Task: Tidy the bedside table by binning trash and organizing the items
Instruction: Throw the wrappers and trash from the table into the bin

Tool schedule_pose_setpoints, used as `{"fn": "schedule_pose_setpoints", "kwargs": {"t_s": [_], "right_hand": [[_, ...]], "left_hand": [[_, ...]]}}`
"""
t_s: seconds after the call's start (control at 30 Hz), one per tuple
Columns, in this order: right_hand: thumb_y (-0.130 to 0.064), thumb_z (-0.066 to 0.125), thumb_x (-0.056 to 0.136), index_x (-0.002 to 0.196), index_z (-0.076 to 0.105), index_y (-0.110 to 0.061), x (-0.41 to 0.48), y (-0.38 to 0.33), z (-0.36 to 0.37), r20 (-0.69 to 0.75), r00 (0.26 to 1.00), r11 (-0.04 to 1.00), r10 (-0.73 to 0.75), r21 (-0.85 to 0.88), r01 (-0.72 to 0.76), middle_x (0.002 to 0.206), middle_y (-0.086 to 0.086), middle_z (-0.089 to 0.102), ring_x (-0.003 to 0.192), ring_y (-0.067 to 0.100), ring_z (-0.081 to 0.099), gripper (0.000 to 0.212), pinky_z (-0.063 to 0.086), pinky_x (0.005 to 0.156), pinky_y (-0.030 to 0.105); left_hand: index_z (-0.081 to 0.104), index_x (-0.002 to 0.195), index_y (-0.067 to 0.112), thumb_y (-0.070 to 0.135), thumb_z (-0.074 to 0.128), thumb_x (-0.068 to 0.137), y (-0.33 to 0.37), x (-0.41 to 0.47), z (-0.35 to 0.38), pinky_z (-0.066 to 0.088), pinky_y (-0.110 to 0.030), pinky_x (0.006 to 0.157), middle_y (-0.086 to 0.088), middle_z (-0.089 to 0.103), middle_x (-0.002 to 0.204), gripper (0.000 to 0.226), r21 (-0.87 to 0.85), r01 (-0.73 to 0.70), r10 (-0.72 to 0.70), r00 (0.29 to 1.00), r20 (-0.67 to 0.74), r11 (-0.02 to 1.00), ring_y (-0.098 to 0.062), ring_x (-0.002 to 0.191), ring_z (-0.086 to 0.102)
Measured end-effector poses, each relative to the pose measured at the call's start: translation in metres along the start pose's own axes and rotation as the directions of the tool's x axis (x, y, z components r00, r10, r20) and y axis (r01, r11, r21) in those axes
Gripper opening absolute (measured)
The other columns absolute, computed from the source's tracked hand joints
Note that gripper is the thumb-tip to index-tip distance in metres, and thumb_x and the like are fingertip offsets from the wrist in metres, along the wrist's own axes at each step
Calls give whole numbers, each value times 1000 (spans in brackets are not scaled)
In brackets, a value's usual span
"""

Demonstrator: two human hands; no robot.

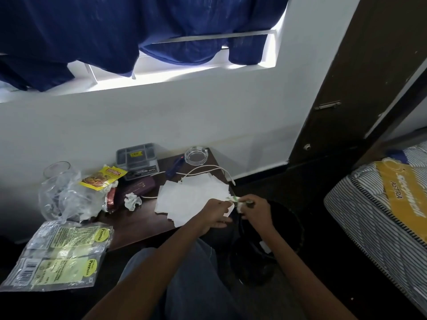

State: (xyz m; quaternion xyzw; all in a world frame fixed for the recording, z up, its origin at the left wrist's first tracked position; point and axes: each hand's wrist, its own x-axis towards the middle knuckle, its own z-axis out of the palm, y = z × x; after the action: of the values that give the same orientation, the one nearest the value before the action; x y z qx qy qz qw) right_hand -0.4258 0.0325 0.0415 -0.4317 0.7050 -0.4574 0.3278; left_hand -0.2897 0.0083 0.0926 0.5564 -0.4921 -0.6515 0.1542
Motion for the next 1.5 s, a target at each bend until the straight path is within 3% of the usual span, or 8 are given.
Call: {"fn": "schedule_pose_setpoints", "kwargs": {"t_s": [0.1,0.23,0.53,0.7,0.87,1.0,1.1,1.5], "right_hand": [[5,55,77,85,70,-8,15,27,-31,-219,975,974,34,-210,-81,91,12,68,83,30,63,21,48,72,31],[-6,60,81,122,61,-8,35,74,-63,-69,961,872,267,-407,-272,121,23,60,106,36,60,41,47,88,38],[-1,56,84,108,61,-6,38,26,-27,163,923,915,349,-270,-299,93,12,60,67,18,54,26,45,58,27],[-1,54,85,98,63,-8,20,-19,22,350,907,968,236,-168,-187,78,5,61,67,15,56,17,45,58,24],[-4,56,88,90,65,-14,1,-50,76,525,834,984,170,-137,-115,86,7,63,77,23,63,14,49,62,26],[-8,57,88,94,67,-13,-19,-66,112,601,784,986,155,-147,-83,91,8,66,79,22,66,13,50,64,25],[-10,57,88,98,67,-11,-33,-78,127,647,746,982,156,-179,-51,90,7,67,81,20,66,14,50,65,24],[-11,57,89,97,67,-11,-46,-100,137,679,724,978,123,-206,28,93,11,69,81,20,67,13,52,70,27]], "left_hand": [[52,125,9,28,46,96,0,-5,-8,49,-24,72,-8,57,122,35,38,-13,13,1000,-2,999,-21,92,62],[58,120,10,26,46,96,-5,-8,-36,47,-24,74,-5,64,113,31,50,-58,61,996,-62,997,-19,91,62],[59,114,-4,3,47,94,-55,-39,-137,53,-16,58,-14,65,97,24,-118,-173,120,925,-360,978,-19,76,62],[68,104,2,0,58,84,-117,-74,-209,47,-36,87,-18,68,110,22,-30,-185,100,653,-750,982,-30,99,62],[48,134,10,14,68,78,-188,-101,-244,40,-54,99,-23,46,135,59,-330,36,-332,92,-939,943,-46,121,44],[13,149,13,13,68,82,-230,-99,-247,38,-50,103,-24,33,145,87,-762,-312,-644,407,-647,568,-42,127,42],[27,143,8,9,56,92,-250,-92,-249,45,-49,90,-25,46,137,59,-802,-408,-536,598,-596,437,-43,119,51],[59,112,5,3,45,92,-248,-144,-272,55,-20,48,-12,61,101,25,-474,-683,-453,229,-861,556,-22,77,60]]}}
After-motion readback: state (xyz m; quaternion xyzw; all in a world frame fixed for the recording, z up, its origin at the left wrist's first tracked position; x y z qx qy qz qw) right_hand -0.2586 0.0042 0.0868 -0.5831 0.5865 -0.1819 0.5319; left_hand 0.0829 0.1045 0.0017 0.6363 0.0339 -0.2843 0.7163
